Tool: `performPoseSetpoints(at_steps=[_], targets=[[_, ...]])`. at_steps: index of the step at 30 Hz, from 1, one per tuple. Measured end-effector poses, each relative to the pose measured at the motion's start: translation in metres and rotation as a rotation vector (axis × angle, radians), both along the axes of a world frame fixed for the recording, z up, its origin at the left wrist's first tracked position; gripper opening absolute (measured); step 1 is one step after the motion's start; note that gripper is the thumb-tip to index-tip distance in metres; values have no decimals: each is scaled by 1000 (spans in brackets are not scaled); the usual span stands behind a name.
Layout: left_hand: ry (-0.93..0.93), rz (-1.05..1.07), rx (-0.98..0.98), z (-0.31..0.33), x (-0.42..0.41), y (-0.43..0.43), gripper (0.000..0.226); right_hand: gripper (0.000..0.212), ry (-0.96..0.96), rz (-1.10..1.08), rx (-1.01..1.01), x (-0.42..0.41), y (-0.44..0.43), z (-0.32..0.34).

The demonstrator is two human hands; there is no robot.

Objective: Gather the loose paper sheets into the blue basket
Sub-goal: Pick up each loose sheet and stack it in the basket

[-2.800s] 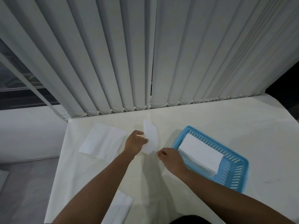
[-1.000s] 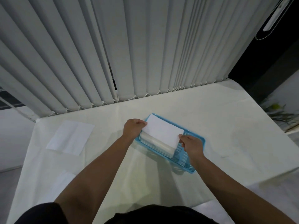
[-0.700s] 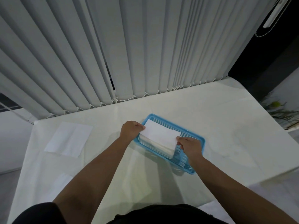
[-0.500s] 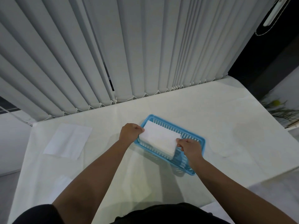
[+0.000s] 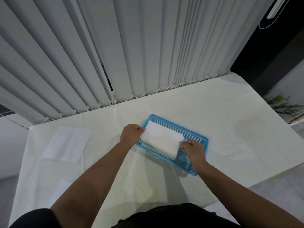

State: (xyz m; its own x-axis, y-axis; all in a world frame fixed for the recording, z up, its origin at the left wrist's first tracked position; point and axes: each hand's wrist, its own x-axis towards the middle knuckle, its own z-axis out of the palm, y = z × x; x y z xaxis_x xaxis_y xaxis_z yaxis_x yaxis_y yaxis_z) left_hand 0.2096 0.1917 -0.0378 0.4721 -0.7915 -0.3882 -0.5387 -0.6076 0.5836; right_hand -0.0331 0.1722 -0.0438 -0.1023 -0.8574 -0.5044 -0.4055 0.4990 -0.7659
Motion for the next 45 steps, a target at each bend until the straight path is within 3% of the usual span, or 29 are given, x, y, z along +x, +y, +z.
performPoseSetpoints(at_steps=[21, 32, 38, 45], targets=[[-60, -62, -53, -5, -7, 1, 31, 19, 7, 59, -3, -2, 11, -3], [-97, -101, -68, -7, -6, 4, 30, 5, 24, 53, -39, 1, 7, -4], [-71, 50, -187, -5, -5, 19, 24, 8, 8, 38, -146, -3, 11, 5], [-108, 159, -223, -11, 10, 64, 25, 13, 41, 301, -415, 35, 27, 22]])
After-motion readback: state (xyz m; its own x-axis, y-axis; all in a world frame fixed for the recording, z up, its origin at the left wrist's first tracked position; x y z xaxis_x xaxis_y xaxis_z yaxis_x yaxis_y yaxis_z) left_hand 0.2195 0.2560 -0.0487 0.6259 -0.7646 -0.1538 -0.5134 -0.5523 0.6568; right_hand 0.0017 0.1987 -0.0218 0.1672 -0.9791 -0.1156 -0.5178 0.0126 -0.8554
